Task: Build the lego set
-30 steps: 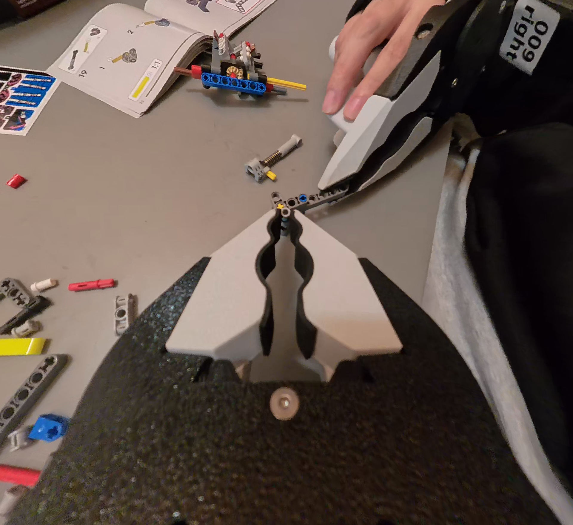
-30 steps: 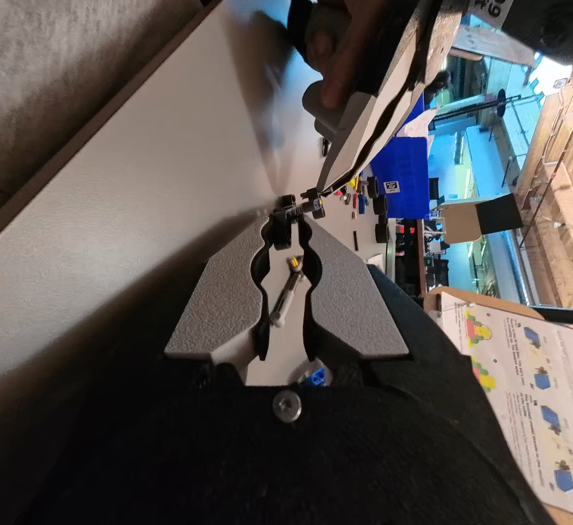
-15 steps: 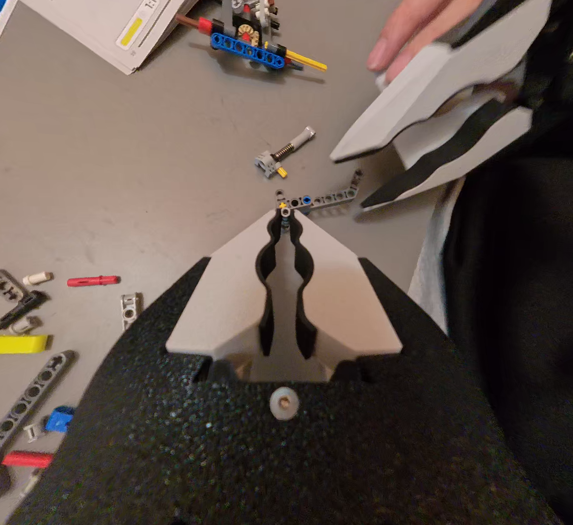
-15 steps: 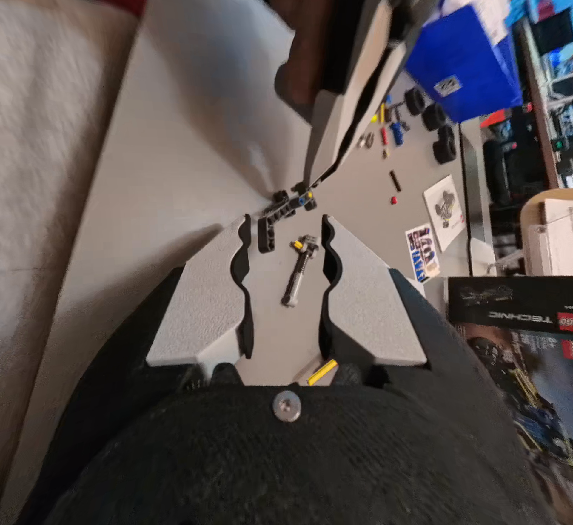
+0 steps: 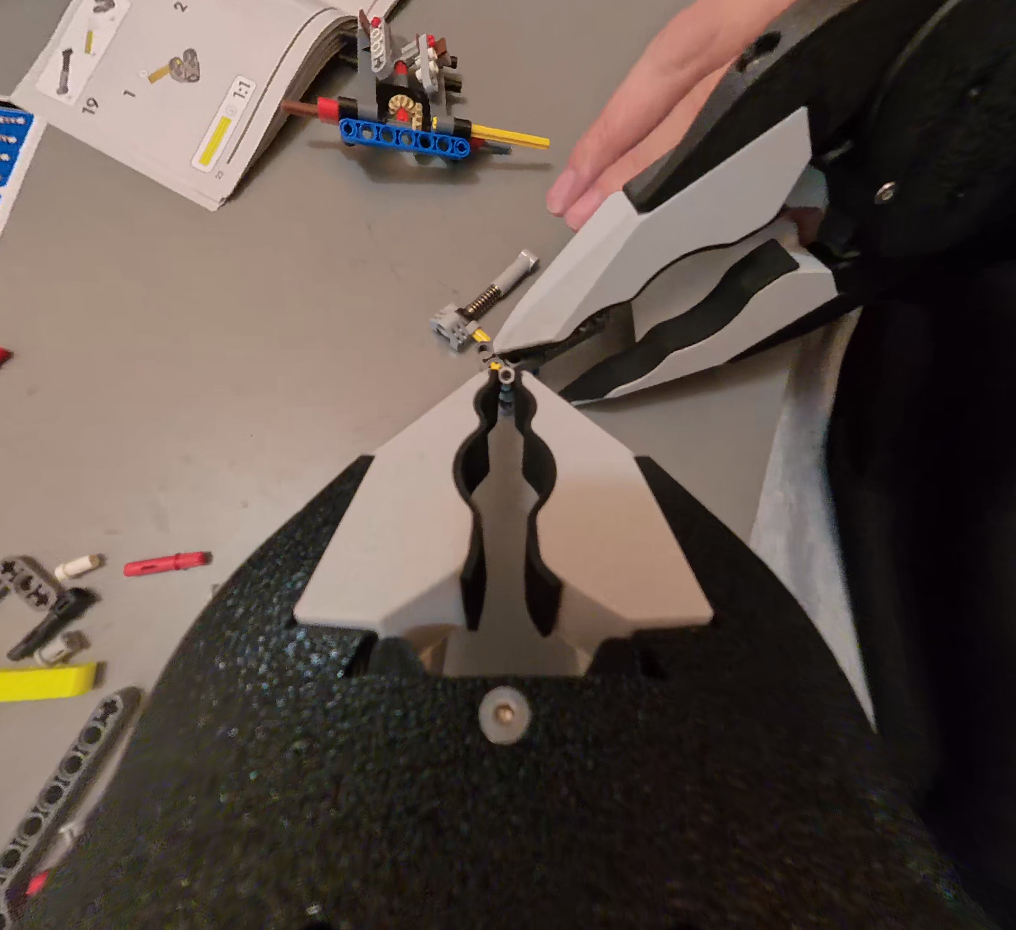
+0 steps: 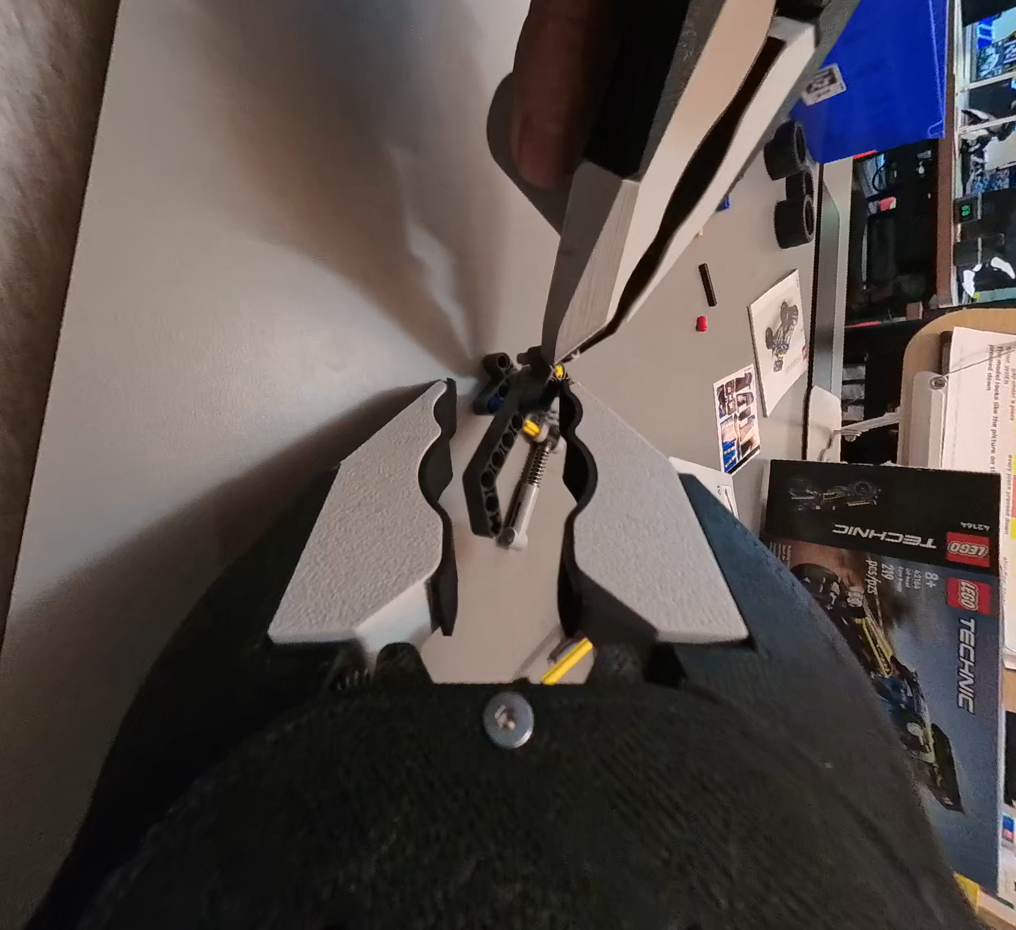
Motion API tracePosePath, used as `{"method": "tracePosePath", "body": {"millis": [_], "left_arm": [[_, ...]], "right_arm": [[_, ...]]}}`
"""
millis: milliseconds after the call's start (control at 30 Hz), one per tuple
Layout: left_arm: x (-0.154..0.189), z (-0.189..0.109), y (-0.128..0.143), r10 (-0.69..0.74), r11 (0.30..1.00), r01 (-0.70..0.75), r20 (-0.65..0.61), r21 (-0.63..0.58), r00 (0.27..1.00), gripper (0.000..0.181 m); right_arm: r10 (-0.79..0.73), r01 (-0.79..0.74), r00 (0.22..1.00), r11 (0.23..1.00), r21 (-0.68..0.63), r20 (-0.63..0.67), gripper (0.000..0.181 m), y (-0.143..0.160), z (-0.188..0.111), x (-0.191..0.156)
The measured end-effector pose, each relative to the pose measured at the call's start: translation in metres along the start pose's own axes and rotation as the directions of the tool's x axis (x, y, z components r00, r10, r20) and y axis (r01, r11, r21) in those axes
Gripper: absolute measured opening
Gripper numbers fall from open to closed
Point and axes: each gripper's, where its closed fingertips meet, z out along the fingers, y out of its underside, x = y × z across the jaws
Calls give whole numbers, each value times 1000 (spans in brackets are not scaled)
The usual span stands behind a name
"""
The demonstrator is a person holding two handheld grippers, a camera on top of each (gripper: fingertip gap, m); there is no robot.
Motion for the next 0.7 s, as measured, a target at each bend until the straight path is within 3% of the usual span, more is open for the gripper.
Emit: {"method": "tracePosePath", "body": {"millis": [367, 567, 700], "left_arm": [[0, 0, -1, 150, 988, -152, 80, 15, 985, 3], [3, 1, -1, 167, 985, -169, 82, 17, 983, 4], [3, 1, -1, 175, 984, -176, 90, 1, 980, 4]], "right_arm": [[37, -37, 999, 999, -13, -22, 33, 3, 0, 1], [48, -49, 998, 998, -34, -45, 25, 5, -1, 4], [94, -94, 995, 996, 2, -41, 29, 3, -2, 1]]}}
